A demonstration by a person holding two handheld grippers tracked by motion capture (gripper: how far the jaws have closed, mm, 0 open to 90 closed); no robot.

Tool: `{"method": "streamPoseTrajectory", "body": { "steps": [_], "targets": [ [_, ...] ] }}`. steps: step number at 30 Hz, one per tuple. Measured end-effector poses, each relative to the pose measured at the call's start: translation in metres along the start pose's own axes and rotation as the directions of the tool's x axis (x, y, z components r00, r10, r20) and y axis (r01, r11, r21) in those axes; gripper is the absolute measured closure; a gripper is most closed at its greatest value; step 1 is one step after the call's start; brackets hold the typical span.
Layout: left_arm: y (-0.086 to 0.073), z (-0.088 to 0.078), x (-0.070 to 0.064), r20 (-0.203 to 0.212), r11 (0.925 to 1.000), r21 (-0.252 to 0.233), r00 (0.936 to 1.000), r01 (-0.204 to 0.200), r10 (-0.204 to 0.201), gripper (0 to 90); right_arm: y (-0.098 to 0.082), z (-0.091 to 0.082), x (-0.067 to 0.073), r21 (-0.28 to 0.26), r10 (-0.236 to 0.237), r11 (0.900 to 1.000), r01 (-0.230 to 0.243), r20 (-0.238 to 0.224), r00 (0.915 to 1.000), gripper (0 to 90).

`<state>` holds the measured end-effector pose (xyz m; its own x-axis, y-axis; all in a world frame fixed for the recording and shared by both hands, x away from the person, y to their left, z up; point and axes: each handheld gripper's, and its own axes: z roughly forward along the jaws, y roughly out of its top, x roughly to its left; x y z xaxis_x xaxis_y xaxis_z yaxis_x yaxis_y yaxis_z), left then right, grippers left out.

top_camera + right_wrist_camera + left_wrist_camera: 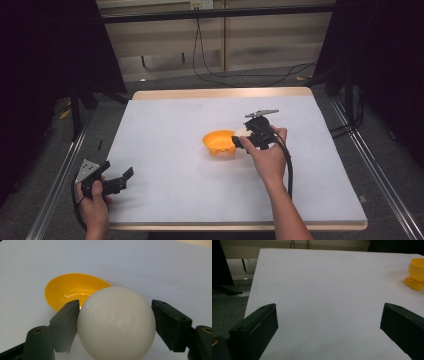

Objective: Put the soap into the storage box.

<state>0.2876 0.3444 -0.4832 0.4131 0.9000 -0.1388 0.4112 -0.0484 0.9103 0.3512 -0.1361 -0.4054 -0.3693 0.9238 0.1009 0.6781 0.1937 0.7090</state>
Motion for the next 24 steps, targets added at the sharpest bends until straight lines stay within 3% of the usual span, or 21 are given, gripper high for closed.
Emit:
{"method": "streamPoseTrajectory", "body": {
  "steps": [24],
  "targets": [
    [0.0,0.0,0.0,0.0,1.0,0.003,1.0,-0.003,0.003,1.2,0.017,0.024,0.025,0.017,-0.034,0.999,0.034,-0.033,0.9989,24.8]
  ]
}}
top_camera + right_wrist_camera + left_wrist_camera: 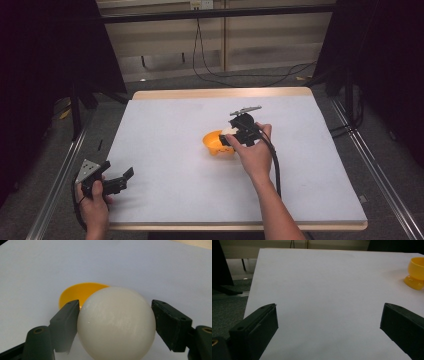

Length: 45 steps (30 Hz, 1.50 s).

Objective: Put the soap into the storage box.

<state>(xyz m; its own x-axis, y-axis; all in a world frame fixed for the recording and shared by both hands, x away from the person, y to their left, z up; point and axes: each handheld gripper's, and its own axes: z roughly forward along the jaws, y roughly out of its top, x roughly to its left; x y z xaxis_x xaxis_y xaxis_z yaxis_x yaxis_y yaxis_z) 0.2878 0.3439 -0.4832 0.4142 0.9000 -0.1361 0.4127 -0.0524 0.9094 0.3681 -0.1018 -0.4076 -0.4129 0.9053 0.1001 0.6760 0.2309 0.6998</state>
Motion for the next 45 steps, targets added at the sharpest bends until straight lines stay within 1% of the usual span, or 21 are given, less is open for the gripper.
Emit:
{"method": "streamPoseTrajectory", "body": {
  "steps": [3,6,12,18,24,34,40,43,45],
  "targets": [
    [0.0,0.0,0.0,-0.001,1.0,0.002,1.0,-0.004,0.004,1.2,0.001,0.001,0.0,-0.007,0.0,1.0,0.0,0.0,1.0,24.8],
    [0.0,0.0,0.0,0.001,1.0,-0.001,1.0,0.001,-0.001,1.2,0.003,0.004,0.001,-0.001,0.006,1.0,-0.006,0.0,1.0,24.8],
    [0.0,0.0,0.0,0.001,1.0,0.0,1.0,0.0,0.0,1.2,0.006,0.011,0.006,0.003,-0.002,1.0,0.002,-0.008,1.0,24.8],
    [0.0,0.0,0.0,0.001,1.0,0.001,1.0,0.0,0.0,1.2,0.007,0.018,0.008,0.013,0.003,1.0,-0.003,-0.012,0.9999,24.8],
    [0.0,0.0,0.0,-0.001,1.0,0.003,1.0,-0.004,0.004,1.2,0.007,0.023,0.008,0.027,0.001,1.0,-0.001,-0.005,1.0,24.8],
    [0.0,0.0,0.0,0.0,1.0,0.003,1.0,-0.004,0.004,1.2,0.004,0.033,0.013,0.047,-0.013,0.999,0.012,0.009,0.9999,24.8],
    [0.0,0.0,0.0,0.001,1.0,0.001,1.0,-0.001,0.001,1.2,0.003,0.036,0.013,0.059,-0.005,0.998,0.004,0.018,0.9998,24.7],
    [0.0,0.0,0.0,0.0,1.0,0.004,1.0,-0.005,0.005,1.2,0.003,0.037,0.014,0.066,-0.013,0.998,0.012,0.02,0.9997,24.7],
    [0.0,0.0,0.0,-0.001,1.0,0.005,1.0,-0.006,0.006,1.2,0.003,0.037,0.014,0.071,-0.01,0.997,0.009,0.021,0.9997,24.6]
  ]
}}
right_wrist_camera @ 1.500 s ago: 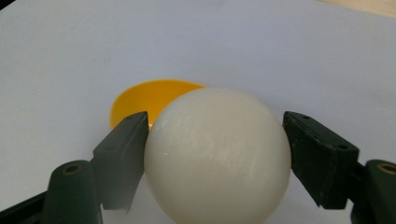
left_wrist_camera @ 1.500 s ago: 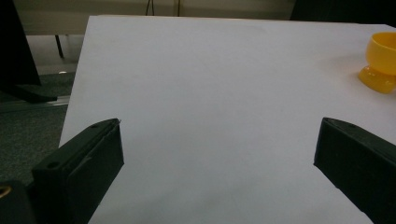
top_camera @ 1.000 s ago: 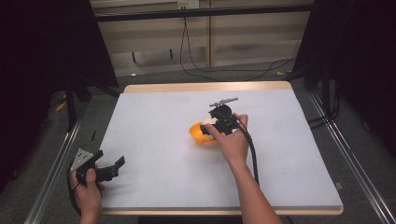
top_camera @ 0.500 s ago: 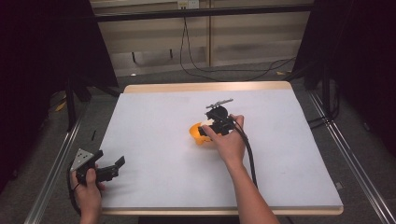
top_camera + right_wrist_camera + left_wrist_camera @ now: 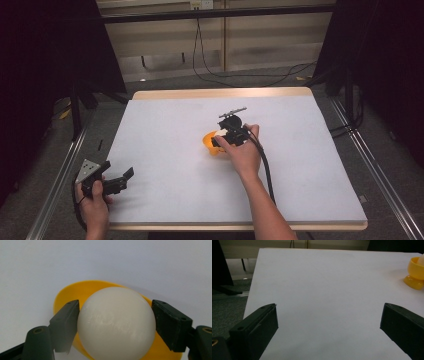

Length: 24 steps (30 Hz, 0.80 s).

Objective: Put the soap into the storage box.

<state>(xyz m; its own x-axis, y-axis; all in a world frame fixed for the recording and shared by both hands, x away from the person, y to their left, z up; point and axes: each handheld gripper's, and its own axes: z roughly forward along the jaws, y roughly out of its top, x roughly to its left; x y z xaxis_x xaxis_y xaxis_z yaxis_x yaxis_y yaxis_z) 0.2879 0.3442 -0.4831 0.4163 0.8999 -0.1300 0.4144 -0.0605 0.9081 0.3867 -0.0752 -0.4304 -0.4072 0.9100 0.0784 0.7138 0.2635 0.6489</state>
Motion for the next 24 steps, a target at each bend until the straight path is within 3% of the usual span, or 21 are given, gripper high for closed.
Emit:
{"method": "streamPoseTrajectory", "body": {
  "steps": [4,5,10,24],
  "targets": [
    [0.0,0.0,0.0,0.003,1.0,0.0,1.0,0.0,0.0,1.2,-0.001,0.0,0.0,-0.013,0.011,1.0,-0.011,-0.005,0.9999,23.5],
    [0.0,0.0,0.0,0.003,1.0,-0.002,1.0,0.001,-0.001,1.3,-0.001,-0.002,-0.002,-0.026,0.022,0.999,-0.023,-0.027,0.9994,20.6],
    [0.0,0.0,0.0,0.003,1.0,-0.002,1.0,0.0,0.0,1.3,0.0,-0.006,-0.001,-0.027,0.014,1.0,-0.016,-0.041,0.9991,14.0],
    [0.0,0.0,-0.001,-0.001,1.0,-0.001,1.0,-0.001,0.001,1.3,-0.013,-0.029,-0.014,-0.094,0.006,0.995,-0.01,-0.035,0.9994,1.4]
  ]
}}
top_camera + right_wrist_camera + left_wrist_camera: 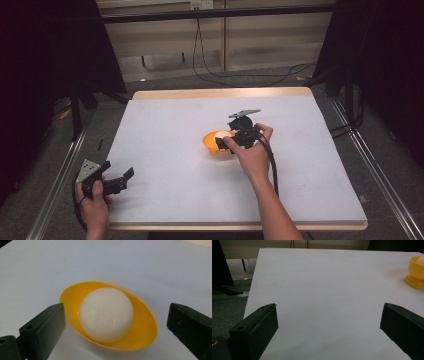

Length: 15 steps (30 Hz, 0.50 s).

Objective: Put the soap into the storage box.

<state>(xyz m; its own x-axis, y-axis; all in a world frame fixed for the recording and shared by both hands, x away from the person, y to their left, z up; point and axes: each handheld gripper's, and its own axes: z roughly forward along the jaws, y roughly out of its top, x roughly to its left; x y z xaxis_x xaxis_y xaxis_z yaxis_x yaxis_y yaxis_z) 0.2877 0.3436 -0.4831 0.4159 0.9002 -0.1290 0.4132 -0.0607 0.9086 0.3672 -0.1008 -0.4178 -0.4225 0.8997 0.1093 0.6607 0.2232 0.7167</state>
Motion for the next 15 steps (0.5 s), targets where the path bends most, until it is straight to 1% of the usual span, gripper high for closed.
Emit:
{"method": "streamPoseTrajectory", "body": {
  "steps": [4,8,9,10,11,12,14,15],
  "targets": [
    [0.0,0.0,0.0,0.0,1.0,0.0,1.0,0.0,0.0,1.3,-0.004,-0.008,-0.005,-0.026,0.007,1.0,-0.007,-0.019,0.9998,0.2],
    [0.0,0.0,0.0,-0.002,1.0,0.001,1.0,-0.005,0.005,1.3,-0.01,-0.014,-0.012,-0.035,0.01,0.999,-0.011,-0.015,0.9998,0.0],
    [0.0,0.0,0.0,-0.001,1.0,0.002,1.0,-0.005,0.005,1.3,-0.012,-0.015,-0.014,-0.038,0.005,0.999,-0.005,-0.011,0.9999,0.0],
    [0.0,0.0,0.0,-0.001,1.0,0.003,1.0,-0.006,0.006,1.3,-0.013,-0.017,-0.016,-0.041,0.016,0.999,-0.016,-0.007,0.9998,0.0],
    [0.0,0.0,0.0,0.003,1.0,0.003,1.0,0.002,-0.002,1.2,-0.015,-0.018,-0.018,-0.045,0.018,0.999,-0.018,-0.006,0.9998,0.0],
    [0.0,0.001,0.0,-0.001,1.0,0.005,1.0,0.0,0.0,1.2,-0.016,-0.019,-0.02,-0.048,0.026,0.999,-0.026,-0.008,0.9996,0.0],
    [0.0,0.001,0.0,-0.002,0.9999,0.008,1.0,-0.008,0.008,1.2,-0.019,-0.022,-0.023,-0.057,0.024,0.998,-0.024,-0.005,0.9997,0.0],
    [0.0,0.0,0.0,-0.007,0.9998,0.009,0.9998,-0.019,0.019,1.2,-0.021,-0.023,-0.024,-0.059,0.033,0.998,-0.033,-0.001,0.9995,0.0]
  ]
}}
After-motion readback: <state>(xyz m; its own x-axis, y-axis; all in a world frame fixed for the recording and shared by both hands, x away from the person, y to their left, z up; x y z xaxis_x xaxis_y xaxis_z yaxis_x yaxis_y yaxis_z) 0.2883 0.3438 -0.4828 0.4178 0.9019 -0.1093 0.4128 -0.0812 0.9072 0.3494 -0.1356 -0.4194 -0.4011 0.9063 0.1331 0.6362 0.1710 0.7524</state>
